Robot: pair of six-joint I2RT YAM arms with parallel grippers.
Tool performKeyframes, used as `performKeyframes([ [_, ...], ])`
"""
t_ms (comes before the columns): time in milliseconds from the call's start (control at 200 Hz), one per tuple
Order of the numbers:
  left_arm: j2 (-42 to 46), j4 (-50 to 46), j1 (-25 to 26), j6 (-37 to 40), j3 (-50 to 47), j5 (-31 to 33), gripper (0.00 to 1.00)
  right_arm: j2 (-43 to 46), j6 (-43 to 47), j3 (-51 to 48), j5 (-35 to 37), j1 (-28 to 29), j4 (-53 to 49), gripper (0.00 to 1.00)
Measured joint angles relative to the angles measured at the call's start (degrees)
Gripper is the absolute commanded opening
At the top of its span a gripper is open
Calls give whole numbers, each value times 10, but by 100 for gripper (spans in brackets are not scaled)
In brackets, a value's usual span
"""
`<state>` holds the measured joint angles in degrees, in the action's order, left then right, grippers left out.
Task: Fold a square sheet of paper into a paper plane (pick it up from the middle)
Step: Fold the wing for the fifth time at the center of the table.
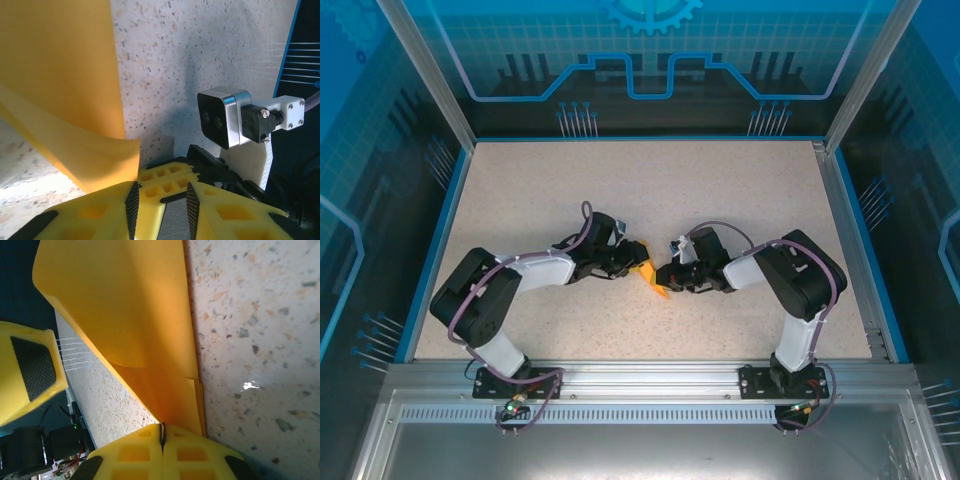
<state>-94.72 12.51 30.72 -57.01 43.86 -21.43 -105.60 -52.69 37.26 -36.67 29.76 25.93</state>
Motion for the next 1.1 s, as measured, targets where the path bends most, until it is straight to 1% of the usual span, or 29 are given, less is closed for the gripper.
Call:
performKeyframes([
  [155,-15,23,8,0,0,-1,36,-3,-7,2,-5,-2,0,0],
  [575,-62,60,8,0,0,-1,40,-7,-11,9,-13,-6,-14,0],
  [895,-80,60,7,1,5,2,40,-7,-9,15,-14,-6,-26,0],
  [1100,-91,60,-5,1,8,-6,40,-7,-1,20,-13,-6,-39,0],
])
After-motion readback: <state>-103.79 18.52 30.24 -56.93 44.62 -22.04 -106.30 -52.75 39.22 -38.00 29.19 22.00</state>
